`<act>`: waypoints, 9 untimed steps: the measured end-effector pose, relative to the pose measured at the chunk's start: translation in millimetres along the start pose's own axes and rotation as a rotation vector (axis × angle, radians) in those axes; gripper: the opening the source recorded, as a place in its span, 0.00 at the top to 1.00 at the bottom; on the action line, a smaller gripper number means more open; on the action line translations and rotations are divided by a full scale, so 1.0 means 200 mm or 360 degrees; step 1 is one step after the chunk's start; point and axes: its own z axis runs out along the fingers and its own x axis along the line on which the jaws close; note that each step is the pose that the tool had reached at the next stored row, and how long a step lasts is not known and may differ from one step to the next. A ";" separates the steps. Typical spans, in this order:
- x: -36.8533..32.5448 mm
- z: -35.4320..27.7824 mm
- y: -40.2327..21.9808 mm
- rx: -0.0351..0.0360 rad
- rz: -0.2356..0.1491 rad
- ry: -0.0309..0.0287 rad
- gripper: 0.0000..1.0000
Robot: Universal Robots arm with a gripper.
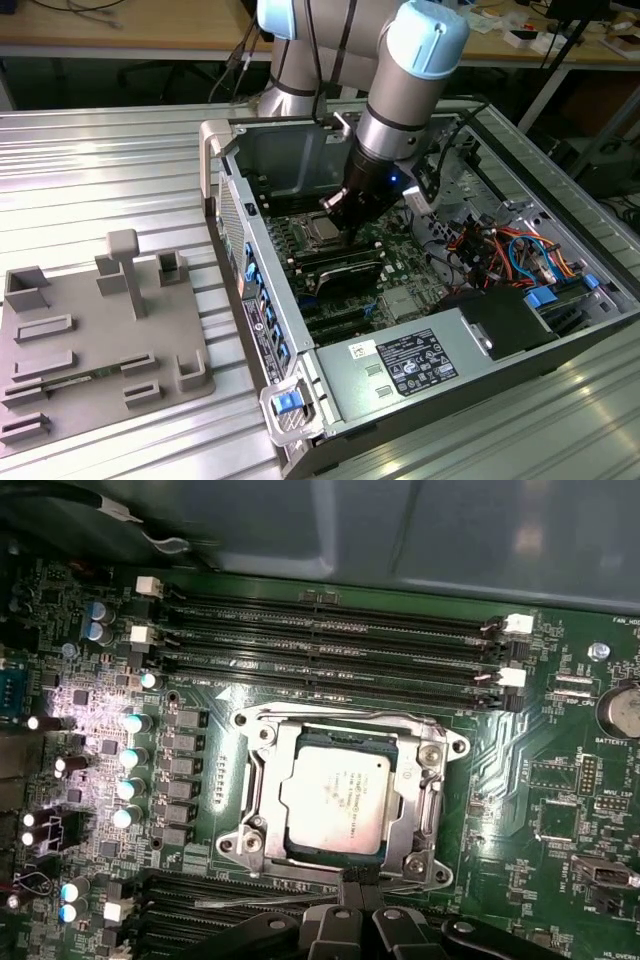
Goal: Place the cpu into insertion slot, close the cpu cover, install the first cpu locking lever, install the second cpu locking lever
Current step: 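Install the second cpu locking lever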
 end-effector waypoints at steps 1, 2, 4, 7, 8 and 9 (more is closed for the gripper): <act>0.004 0.000 0.000 -0.0003 0.0000 -0.00004 0.89; 0.008 0.001 0.001 -0.0008 0.0000 -0.00010 0.89; 0.012 0.004 0.003 -0.0013 -0.0001 -0.00017 0.89; 0.015 0.007 0.006 -0.0018 -0.0001 -0.00022 0.89; 0.016 0.009 0.008 -0.0019 -0.0001 -0.00025 0.89; 0.017 0.013 0.009 -0.0021 -0.0001 -0.00029 0.89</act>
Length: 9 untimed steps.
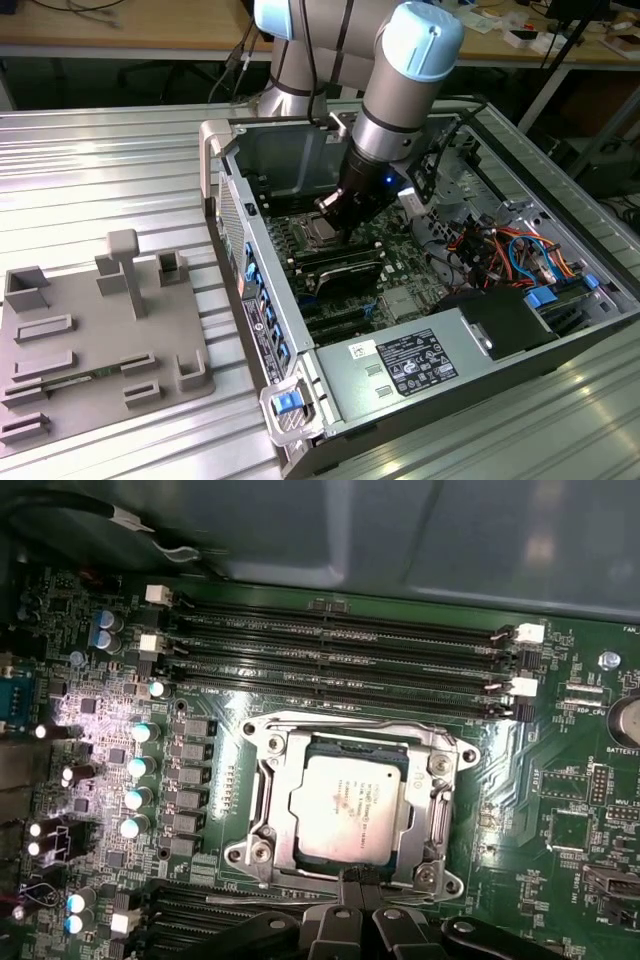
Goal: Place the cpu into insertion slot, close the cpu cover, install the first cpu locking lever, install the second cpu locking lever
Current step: 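Install the second cpu locking lever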
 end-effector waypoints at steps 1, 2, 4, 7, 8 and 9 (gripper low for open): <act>0.001 0.002 0.000 -0.0001 0.0000 0.00001 0.89; 0.001 0.003 0.001 -0.0002 0.0000 0.00000 0.89; 0.005 0.010 0.003 -0.0007 0.0000 -0.00007 0.89; 0.008 0.014 0.007 -0.0011 0.0000 -0.00011 0.89; 0.008 0.015 0.008 -0.0011 0.0000 -0.00012 0.89; 0.008 0.015 0.010 -0.0012 0.0000 -0.00013 0.89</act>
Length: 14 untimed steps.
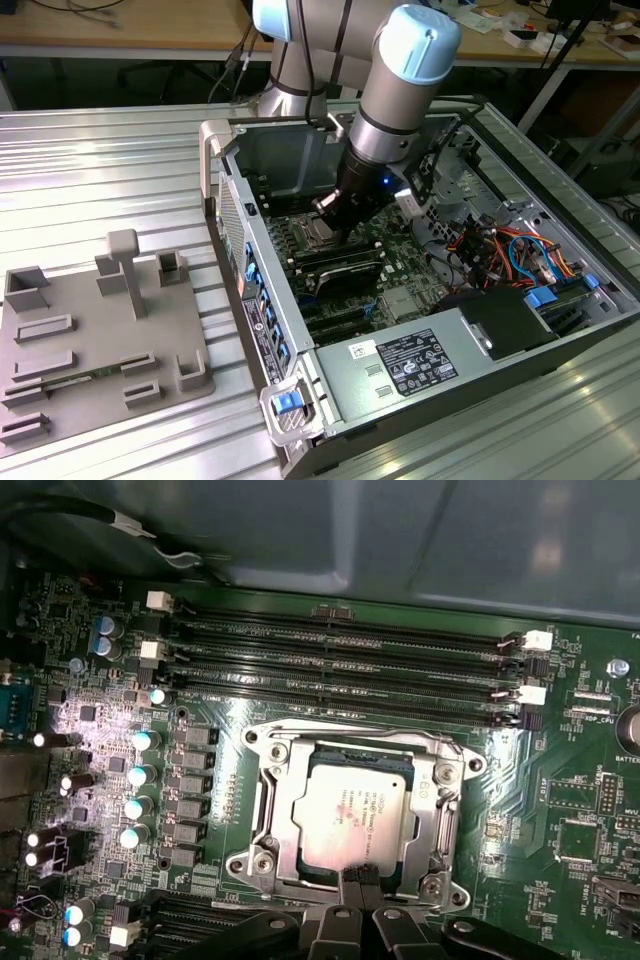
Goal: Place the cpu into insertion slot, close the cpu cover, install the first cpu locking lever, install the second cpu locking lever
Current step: 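Install the second cpu locking lever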
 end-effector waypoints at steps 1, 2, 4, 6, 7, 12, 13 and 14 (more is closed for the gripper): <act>0.000 0.001 0.001 -0.0001 0.0000 0.00000 0.89; 0.000 0.002 0.004 -0.0002 0.0000 -0.00002 0.89; 0.001 0.004 0.009 -0.0003 0.0000 -0.00005 0.89; 0.002 0.006 0.013 -0.0004 0.0000 -0.00003 0.89; 0.002 0.007 0.016 -0.0004 0.0000 -0.00003 0.89; 0.002 0.005 0.021 -0.0005 0.0000 -0.00005 0.89; 0.002 0.003 0.022 -0.0006 0.0000 -0.00010 0.89; 0.001 -0.002 0.024 -0.0008 0.0000 -0.00022 0.89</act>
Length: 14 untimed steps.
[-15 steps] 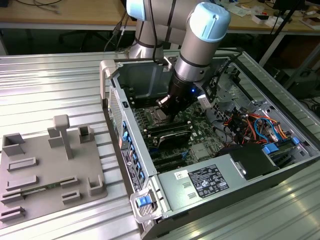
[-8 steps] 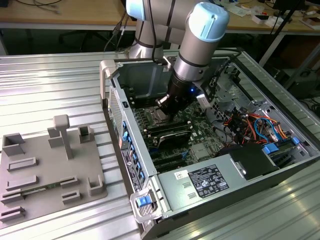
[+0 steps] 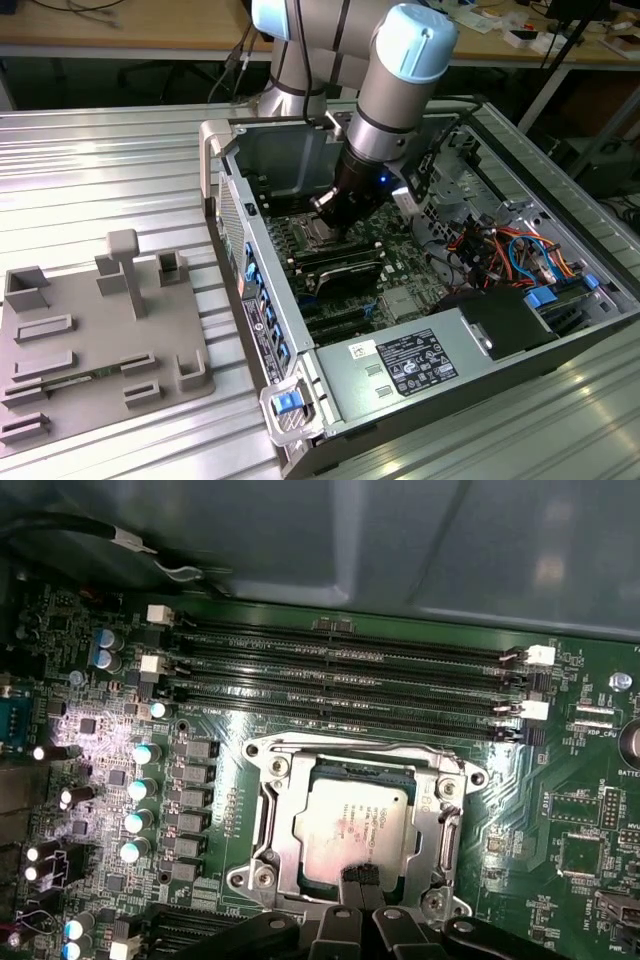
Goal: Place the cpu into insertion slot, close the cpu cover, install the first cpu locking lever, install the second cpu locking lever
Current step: 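Install the second cpu locking lever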
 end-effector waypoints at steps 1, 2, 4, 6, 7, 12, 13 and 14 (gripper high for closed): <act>0.000 -0.011 0.000 0.0001 0.0000 0.00006 0.89; 0.001 -0.028 0.000 0.0002 0.0000 0.00015 0.89; 0.000 -0.073 0.000 0.0002 0.0000 0.00015 0.89; -0.001 -0.129 0.000 0.0002 0.0000 0.00014 0.89; -0.002 -0.146 0.000 0.0002 0.0000 0.00015 0.89; -0.008 -0.183 -0.025 0.0002 0.0004 0.00026 0.89; -0.006 -0.183 -0.041 0.0002 0.0006 0.00029 0.89; -0.004 -0.183 -0.055 0.0002 0.0007 0.00029 0.89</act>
